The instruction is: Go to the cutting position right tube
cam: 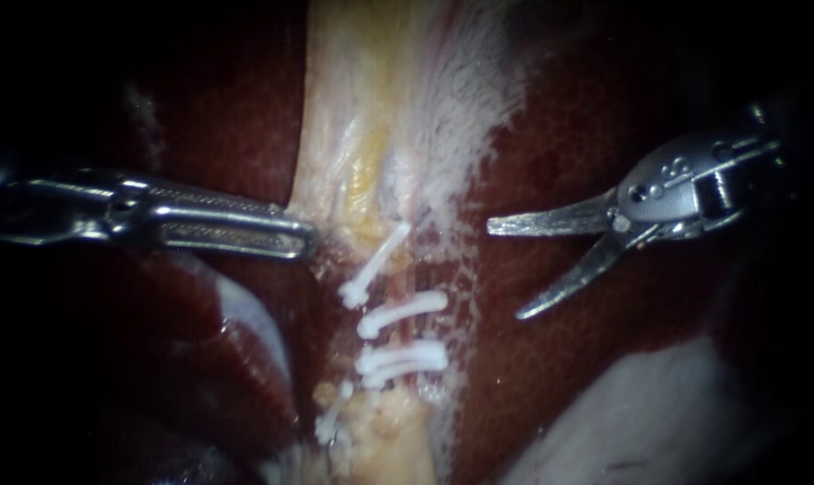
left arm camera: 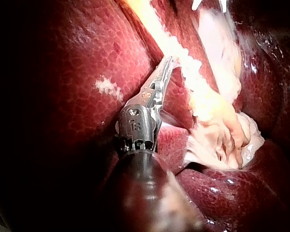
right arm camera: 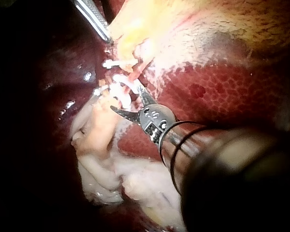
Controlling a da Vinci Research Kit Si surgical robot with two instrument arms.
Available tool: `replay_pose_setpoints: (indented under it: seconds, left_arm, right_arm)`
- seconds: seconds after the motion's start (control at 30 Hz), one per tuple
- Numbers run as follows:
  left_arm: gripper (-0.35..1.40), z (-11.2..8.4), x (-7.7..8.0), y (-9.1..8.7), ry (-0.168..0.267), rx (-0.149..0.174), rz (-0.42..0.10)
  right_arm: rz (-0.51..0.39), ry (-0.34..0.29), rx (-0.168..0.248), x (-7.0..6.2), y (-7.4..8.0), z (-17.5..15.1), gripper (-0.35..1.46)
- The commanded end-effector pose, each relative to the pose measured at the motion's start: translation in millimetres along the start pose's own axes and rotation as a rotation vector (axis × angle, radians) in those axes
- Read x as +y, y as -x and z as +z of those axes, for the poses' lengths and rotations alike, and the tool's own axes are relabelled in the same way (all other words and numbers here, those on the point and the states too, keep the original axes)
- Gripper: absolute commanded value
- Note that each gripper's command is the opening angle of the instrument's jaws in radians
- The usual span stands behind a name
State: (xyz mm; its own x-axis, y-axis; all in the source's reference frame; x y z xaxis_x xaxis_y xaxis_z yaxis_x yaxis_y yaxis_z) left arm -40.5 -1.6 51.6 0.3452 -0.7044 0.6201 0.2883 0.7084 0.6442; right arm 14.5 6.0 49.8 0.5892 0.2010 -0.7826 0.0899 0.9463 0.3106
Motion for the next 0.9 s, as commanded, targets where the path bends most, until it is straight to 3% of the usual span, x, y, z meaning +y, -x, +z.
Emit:
replay_pose_setpoints:
  seconds: [0.03, 0.23, 0.37, 0.5, 0.7, 0.9]
  left_arm:
    - [-0.35, 0.0, 0.0, 0.0, 0.000, 0.000, 0.000]
    - [-0.35, -0.4, 0.0, 0.4, -0.003, 0.001, -0.001]
    - [-0.35, -1.9, 0.1, 1.9, -0.007, 0.001, -0.009]
    - [-0.35, -3.6, -0.3, 3.7, 0.004, -0.002, -0.019]
    - [-0.35, -6.2, -1.9, 6.5, 0.005, -0.031, -0.007]
    - [-0.35, -8.5, -4.7, 9.3, 0.003, -0.059, 0.012]
  right_arm:
    - [0.000, 0.000, 0.000, 0.0, 0.0, 0.0, 1.43]
    - [0.002, -0.016, 0.002, -0.3, 0.3, 0.5, 1.43]
    - [0.069, -0.046, 0.002, -1.0, 1.1, 1.7, 1.43]
    - [0.158, -0.100, -0.010, -2.4, 2.9, 3.5, 1.37]
    - [0.245, -0.223, -0.032, -3.9, 4.8, 6.3, 1.11]
    - [0.305, -0.287, -0.057, -4.6, 5.5, 8.1, 0.90]
